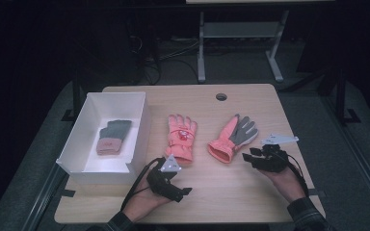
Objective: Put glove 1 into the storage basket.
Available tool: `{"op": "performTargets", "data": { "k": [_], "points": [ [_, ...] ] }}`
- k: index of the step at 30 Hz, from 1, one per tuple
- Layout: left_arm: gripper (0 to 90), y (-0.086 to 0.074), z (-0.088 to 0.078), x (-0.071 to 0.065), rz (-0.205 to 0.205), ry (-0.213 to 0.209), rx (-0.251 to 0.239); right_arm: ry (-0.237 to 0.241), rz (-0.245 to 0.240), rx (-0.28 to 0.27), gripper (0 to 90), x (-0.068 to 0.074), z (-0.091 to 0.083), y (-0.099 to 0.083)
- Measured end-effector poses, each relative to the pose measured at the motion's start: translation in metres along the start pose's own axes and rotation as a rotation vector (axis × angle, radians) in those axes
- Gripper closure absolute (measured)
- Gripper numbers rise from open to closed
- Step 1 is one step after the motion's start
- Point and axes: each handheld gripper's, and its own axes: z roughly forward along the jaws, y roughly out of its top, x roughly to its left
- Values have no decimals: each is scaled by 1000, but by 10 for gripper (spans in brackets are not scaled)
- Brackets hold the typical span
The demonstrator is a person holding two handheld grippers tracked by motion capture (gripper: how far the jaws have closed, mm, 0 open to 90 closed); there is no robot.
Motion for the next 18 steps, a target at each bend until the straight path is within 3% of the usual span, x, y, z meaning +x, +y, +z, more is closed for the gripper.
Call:
{"op": "performTargets", "data": {
  "k": [2, 9, 15, 18],
  "points": [
    [129, -4, -1, 1, 19, 11, 16, 21, -10, -5, 576, 5, 5, 7],
    [130, -18, 0, 2, 4, 20, 44, 74, -22, -28, 572, 22, 27, 33],
    [129, -22, 2, 3, 21, 44, 66, 76, -33, -22, 564, 31, 45, 47],
    [129, -24, 5, 4, 9, 48, 65, 72, -45, -9, 560, 34, 54, 52]
  ]
}}
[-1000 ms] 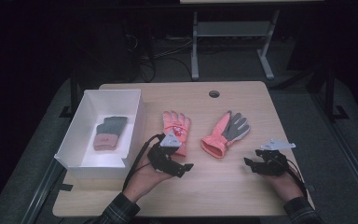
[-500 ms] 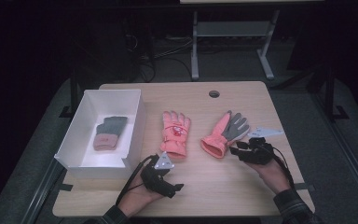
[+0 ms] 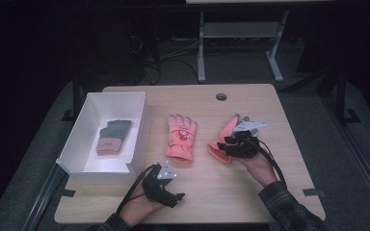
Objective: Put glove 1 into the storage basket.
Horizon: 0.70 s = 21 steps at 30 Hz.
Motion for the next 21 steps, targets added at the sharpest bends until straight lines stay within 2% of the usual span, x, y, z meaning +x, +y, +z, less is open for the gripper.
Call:
{"op": "performTargets", "data": {
  "k": [3, 6, 13, 16, 20, 21],
  "points": [
    [129, -1, 1, 0, 28, 19, 15, -6, 0, 18, 565, 1, 8, 0],
    [129, -1, 2, 1, 24, 13, 8, -2, 9, 24, 581, 0, 11, -1],
    [130, -2, 2, 2, 18, 2, -1, -13, 46, 48, 778, -2, 13, -4],
    [130, -3, 2, 2, 17, -1, -12, 5, 59, 57, 821, -5, 13, -7],
    [130, -3, 2, 2, 24, -2, -10, 36, 74, 66, 829, -3, 11, -11],
    [130, -3, 2, 2, 24, -2, -10, 42, 62, 65, 832, -1, 10, -12]
  ]
}}
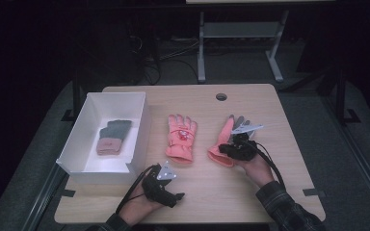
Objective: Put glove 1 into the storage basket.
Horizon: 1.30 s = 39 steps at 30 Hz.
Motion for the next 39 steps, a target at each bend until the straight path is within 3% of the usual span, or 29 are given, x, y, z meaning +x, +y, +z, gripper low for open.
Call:
{"op": "performTargets", "data": {
  "k": [8, 10, 13, 16, 20, 22, 24, 26, 28, 30, 35, 39],
  "points": [
    [130, 0, 0, 0, 0, -1, 2, 72, -58, 25, 846, 21, -3, -8],
    [130, 0, 0, 0, -1, -1, 2, 51, -96, 6, 846, 23, -7, -8],
    [131, 0, -1, 0, 1, -2, 3, -4, -122, -24, 822, 10, -17, -3],
    [130, 0, 0, 0, 2, -3, 1, -65, -135, -29, 801, -15, -21, 1],
    [130, 0, 0, 0, -1, -5, -3, -39, -112, -33, 708, -43, -19, 1],
    [131, 0, 0, 0, -2, -6, -3, 7, -100, -31, 643, -51, -15, 1],
    [131, 0, 0, 0, -1, -6, -2, 23, -106, -28, 615, -56, -10, 0],
    [131, 0, 0, 0, 0, -7, -1, 31, -100, -2, 640, -57, -4, -1],
    [131, 0, 0, 0, 1, -7, 0, 19, -103, 31, 731, -56, 1, -5],
    [131, 0, 0, 0, 1, -7, 0, 15, -101, 41, 900, -55, 4, -8],
    [131, 1, 0, 0, 1, -6, 4, -24, -102, 40, 900, -49, 3, -11],
    [132, 1, 0, 0, -2, -7, 5, 17, -80, 51, 900, -41, -1, -14]
  ]
}}
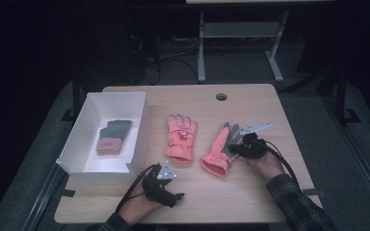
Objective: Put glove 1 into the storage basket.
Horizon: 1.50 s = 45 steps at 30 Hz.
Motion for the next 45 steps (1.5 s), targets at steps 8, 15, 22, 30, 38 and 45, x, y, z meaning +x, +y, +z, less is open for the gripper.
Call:
{"op": "performTargets", "data": {
  "k": [8, 15, 22, 30, 38, 45],
  "points": [
    [132, 1, 0, 0, 2, -2, 4, 23, -32, 14, 900, 33, -7, -15],
    [132, 1, 0, 0, 2, -2, 4, 15, -39, 32, 900, 62, -19, -29],
    [131, 1, 1, 1, -8, 6, -12, 41, -26, -12, 789, 63, -30, -30],
    [141, 11, -2, 0, -55, 0, 9, -11, -32, -95, 398, 49, -52, -41],
    [159, 25, -6, 5, -102, -19, -9, -111, -38, -86, 245, 28, -65, -71],
    [150, 38, -7, 10, -127, -20, -34, -130, 9, -63, 194, 12, -70, -91]
  ]
}}
